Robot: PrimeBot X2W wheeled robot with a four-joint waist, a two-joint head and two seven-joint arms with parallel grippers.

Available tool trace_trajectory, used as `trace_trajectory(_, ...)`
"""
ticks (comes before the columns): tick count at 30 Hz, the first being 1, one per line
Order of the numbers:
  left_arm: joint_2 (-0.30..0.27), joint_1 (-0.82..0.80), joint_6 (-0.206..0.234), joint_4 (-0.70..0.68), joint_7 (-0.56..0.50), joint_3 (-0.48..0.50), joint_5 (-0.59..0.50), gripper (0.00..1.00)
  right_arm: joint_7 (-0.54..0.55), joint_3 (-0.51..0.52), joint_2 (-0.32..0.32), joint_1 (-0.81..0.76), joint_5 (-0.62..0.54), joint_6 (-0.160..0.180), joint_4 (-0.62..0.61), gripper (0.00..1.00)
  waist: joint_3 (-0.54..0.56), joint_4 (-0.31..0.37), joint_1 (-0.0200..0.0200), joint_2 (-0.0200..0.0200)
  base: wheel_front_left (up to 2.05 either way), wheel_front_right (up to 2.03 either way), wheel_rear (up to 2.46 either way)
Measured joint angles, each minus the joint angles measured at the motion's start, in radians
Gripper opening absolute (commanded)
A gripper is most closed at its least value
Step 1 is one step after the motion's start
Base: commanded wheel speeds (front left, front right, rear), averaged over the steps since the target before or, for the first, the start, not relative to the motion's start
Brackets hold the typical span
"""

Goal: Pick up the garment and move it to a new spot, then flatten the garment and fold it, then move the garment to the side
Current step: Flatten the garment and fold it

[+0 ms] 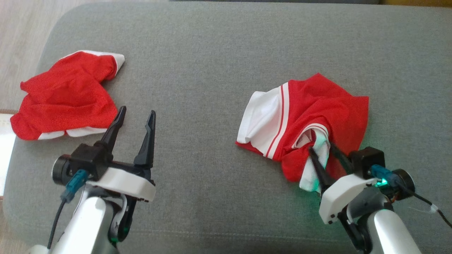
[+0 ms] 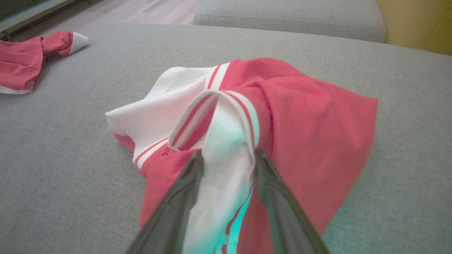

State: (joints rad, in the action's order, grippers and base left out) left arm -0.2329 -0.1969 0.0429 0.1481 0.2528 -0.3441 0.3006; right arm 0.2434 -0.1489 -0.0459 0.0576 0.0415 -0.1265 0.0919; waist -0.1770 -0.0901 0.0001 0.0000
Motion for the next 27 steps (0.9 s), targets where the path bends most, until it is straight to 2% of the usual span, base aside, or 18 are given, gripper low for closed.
trace_trajectory(4, 0.01, -0.005, -0.008, 0.007, 0.0, 0.001, -0.002, 1.0, 0.003, 0.017, 0.0, 0.004, 0.002, 0.0, -0.001, 0.0, -0.016, -0.007, 0.0, 0.0, 0.0, 0.0, 0.0)
trace_trajectory(8, 0.015, -0.015, -0.009, 0.007, 0.0, 0.008, -0.01, 1.0, -0.009, 0.055, -0.002, 0.028, 0.003, 0.0, -0.055, 0.0, -0.025, -0.005, 0.0, 0.0, 0.0, 0.0, 0.0)
trace_trajectory(15, 0.02, -0.017, -0.018, 0.002, 0.0, 0.031, -0.025, 1.0, -0.006, 0.226, -0.021, 0.114, 0.015, 0.0, -0.099, 0.0, -0.048, 0.008, -0.0001, 0.0, 0.0, 0.0, 0.0)
trace_trajectory(21, 0.035, -0.05, -0.027, 0.002, 0.0, 0.035, -0.036, 1.0, 0.002, 0.381, -0.023, 0.163, 0.051, 0.0, 0.009, 0.0, -0.085, 0.007, -0.0001, 0.0, 0.0, 0.0, 0.0)
trace_trajectory(24, 0.043, -0.061, -0.035, 0.002, 0.0, 0.038, -0.045, 1.0, 0.001, 0.428, -0.024, 0.176, 0.055, 0.0, 0.08, 0.02, -0.102, 0.006, 0.0, 0.0, 0.0, 0.0, 0.0)
trace_trajectory(25, 0.045, -0.061, -0.036, 0.002, 0.0, 0.039, -0.045, 1.0, -0.007, 0.434, -0.024, 0.179, 0.055, 0.0, 0.095, 0.54, -0.106, 0.006, 0.0, 0.0, 0.0, 0.0, 0.0)
trace_trajectory(26, 0.047, -0.061, -0.04, 0.002, 0.0, 0.04, -0.046, 1.0, -0.019, 0.434, -0.024, 0.18, 0.055, 0.0, 0.105, 1.0, -0.109, 0.006, 0.0, 0.0, 0.0, 0.0, 0.0)
trace_trajectory(27, 0.047, -0.061, -0.04, 0.002, 0.0, 0.043, -0.048, 1.0, -0.029, 0.434, -0.024, 0.18, 0.055, 0.0, 0.111, 1.0, -0.112, 0.007, 0.0, 0.0, 0.0, 0.0, 0.0)
